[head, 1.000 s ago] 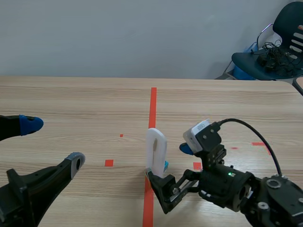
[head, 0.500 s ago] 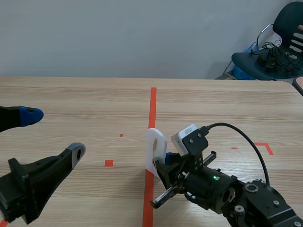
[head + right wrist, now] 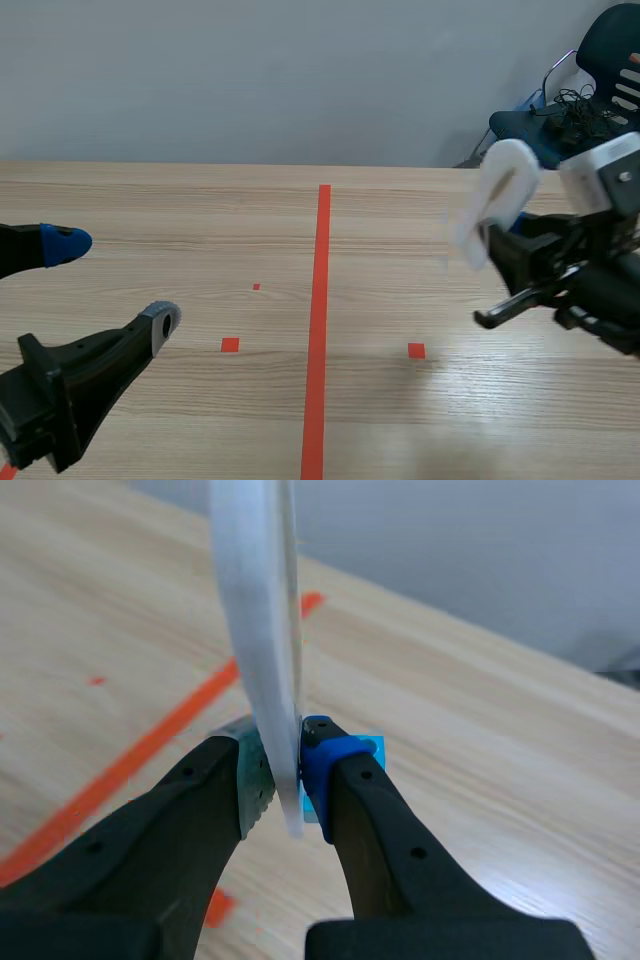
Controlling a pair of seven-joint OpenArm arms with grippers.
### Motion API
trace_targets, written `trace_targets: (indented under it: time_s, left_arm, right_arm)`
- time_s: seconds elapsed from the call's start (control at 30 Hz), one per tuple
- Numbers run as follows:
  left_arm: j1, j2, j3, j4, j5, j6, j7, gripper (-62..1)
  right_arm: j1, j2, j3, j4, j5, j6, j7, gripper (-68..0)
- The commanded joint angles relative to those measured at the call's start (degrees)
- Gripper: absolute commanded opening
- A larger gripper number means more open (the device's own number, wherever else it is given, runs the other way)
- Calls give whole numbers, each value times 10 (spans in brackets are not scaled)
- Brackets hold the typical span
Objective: Do the leaf sorting experiment
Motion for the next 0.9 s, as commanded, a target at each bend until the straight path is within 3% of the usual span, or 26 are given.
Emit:
trace_targets:
  time_s: [0.0, 0.17, 0.4, 0.53, 0.67, 0.87]
  left_arm:
    - [2, 3, -3, 2, -3, -1, -7, 14]
    - [2, 3, -3, 2, -3, -1, -7, 14]
    - [2, 3, -3, 2, -3, -1, -7, 14]
    - [2, 3, -3, 2, -3, -1, -7, 14]
    - [2, 3, -3, 2, -3, -1, -7, 14]
    - [2, 3, -3, 2, -3, -1, -7, 14]
  right_arm:
    - [-2, 9, 23, -20, 25, -1, -12, -625]
    - [15, 16, 99, -71, 43, -16, -35, -625]
    - [110, 28, 127, -245, 43, -19, -10, -625]
    - [150, 36, 128, -320, 43, -69, 16, -625]
    - [163, 40, 128, -355, 38, -89, 30, -625]
    - [156, 40, 128, -365, 38, -90, 25, -621]
